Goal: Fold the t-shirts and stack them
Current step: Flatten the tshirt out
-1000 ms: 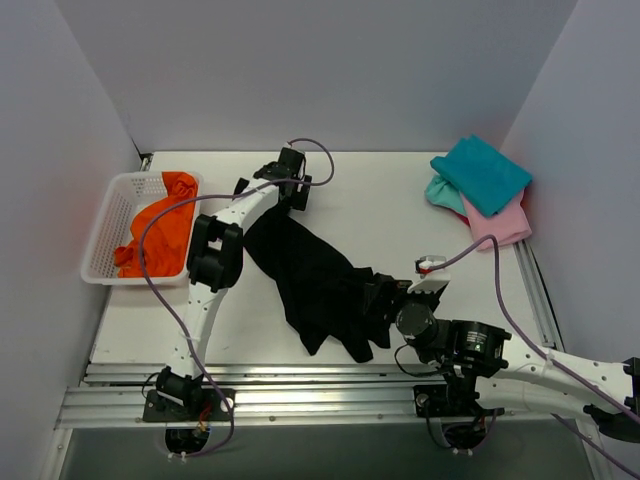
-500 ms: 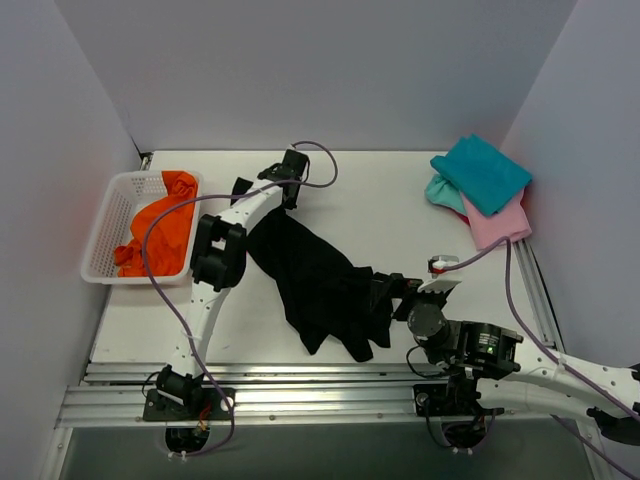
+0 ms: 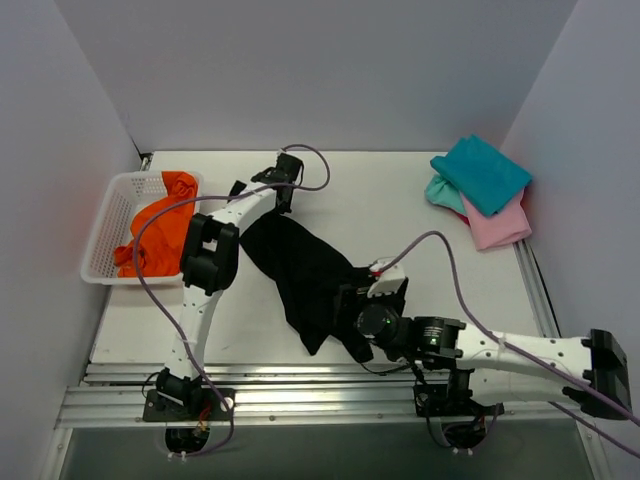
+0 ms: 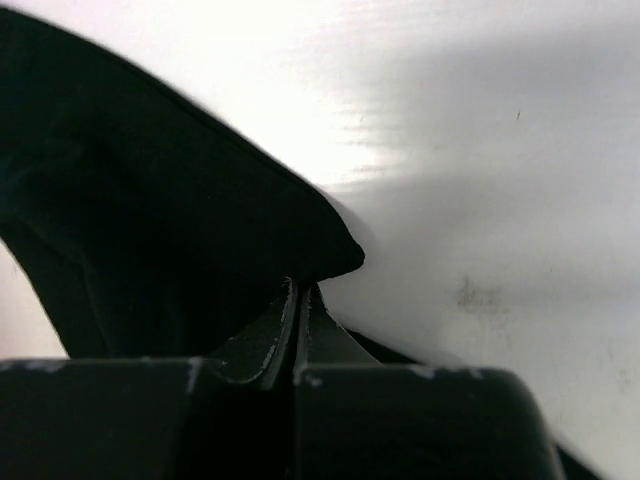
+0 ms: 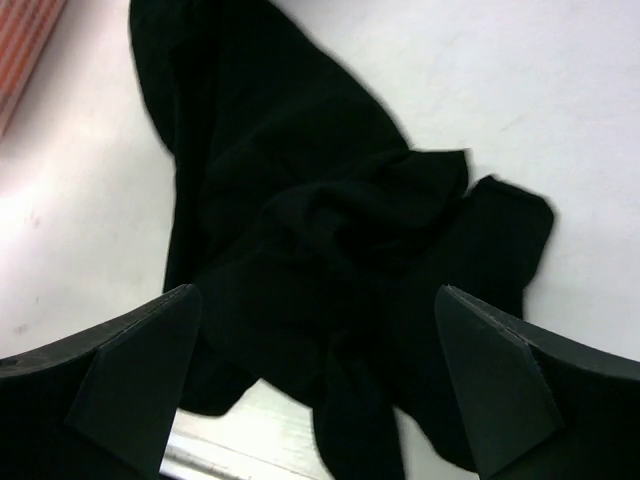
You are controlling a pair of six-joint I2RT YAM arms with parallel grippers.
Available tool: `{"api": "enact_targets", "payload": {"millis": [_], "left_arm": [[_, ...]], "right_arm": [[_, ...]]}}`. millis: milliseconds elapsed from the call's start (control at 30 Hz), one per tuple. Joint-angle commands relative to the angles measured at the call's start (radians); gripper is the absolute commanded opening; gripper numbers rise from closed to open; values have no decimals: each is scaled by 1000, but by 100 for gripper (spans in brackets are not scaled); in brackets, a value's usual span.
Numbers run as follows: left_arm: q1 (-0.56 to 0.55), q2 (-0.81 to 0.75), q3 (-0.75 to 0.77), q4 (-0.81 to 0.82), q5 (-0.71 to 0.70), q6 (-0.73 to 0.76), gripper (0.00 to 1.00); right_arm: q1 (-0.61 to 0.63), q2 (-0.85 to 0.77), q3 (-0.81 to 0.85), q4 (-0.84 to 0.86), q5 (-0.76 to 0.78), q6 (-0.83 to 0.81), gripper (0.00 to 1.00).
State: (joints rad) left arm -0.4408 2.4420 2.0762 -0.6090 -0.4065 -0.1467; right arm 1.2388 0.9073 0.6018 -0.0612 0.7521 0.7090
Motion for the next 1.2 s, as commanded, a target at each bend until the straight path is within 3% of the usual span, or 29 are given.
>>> {"api": "enact_targets", "payload": {"millis": [0,400,700,1167], "left_arm": [[28,-159,-74,92,51,-69,2],[97,-281,-311,232,136,-155,2],[117,-330,-367,267,190,-180,2],[137,-360,-430,316,242,-218,2]], "right_arm": [[88,111,78,122,-19,-25,98],[341,513,256,87,59,150,98],[370,654,245,52,55,314,98],[338,749,248,20,89,368,94]]}}
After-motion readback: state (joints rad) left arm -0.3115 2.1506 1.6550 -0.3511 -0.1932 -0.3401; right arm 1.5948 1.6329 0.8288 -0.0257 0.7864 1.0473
